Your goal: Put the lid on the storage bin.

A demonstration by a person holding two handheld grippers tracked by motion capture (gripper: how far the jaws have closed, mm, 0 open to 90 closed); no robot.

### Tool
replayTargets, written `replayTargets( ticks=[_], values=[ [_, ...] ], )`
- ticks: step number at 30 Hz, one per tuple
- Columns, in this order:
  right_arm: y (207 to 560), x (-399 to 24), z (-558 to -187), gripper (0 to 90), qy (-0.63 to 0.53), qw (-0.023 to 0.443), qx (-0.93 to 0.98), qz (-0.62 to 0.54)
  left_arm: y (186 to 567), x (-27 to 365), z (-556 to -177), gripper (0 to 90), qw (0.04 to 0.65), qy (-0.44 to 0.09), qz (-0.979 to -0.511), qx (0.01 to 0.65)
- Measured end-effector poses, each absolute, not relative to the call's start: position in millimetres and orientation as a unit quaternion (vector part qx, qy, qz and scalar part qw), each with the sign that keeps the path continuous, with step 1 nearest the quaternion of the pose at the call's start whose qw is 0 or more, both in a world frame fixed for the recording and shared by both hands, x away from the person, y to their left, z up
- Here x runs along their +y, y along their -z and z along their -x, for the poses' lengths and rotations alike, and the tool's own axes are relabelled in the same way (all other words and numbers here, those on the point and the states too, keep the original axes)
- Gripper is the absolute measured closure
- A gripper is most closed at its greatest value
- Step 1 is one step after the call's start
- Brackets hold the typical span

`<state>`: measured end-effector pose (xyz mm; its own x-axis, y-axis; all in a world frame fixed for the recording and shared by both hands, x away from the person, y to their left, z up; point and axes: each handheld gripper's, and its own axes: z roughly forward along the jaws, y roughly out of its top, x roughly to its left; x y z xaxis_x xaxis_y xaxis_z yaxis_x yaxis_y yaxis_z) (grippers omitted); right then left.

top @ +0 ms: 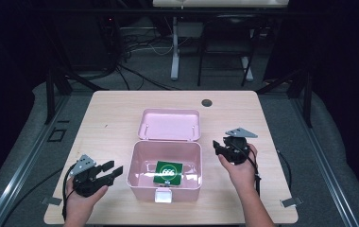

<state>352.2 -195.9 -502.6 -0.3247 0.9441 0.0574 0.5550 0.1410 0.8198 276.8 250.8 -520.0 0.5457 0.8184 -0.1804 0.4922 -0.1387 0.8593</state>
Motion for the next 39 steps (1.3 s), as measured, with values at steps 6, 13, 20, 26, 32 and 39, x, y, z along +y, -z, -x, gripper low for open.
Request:
replayTargets(
  ticks=[6,13,20,26,32,39],
  values=[
    [505,-200,-354,52.2,-0.387,0.235,0.710,-0.540,519,248,-276,53.9,0.481,-0.171,-0.738,0.442],
    [504,-199,-354,56.3,-0.398,0.210,0.707,-0.545,512,246,-273,54.4,0.486,-0.163,-0.739,0.437],
    [498,-197,-355,62.9,-0.396,0.196,0.714,-0.542,497,235,-263,54.3,0.503,-0.156,-0.742,0.414],
    [495,-196,-352,65.0,-0.399,0.205,0.713,-0.539,486,235,-259,52.9,0.513,-0.153,-0.740,0.408],
    [495,-198,-353,65.8,-0.402,0.196,0.708,-0.546,485,229,-258,59.7,0.512,-0.137,-0.751,0.393],
    [484,-193,-358,63.7,-0.419,0.192,0.700,-0.545,489,220,-258,65.2,0.505,-0.120,-0.763,0.385]
  ],
)
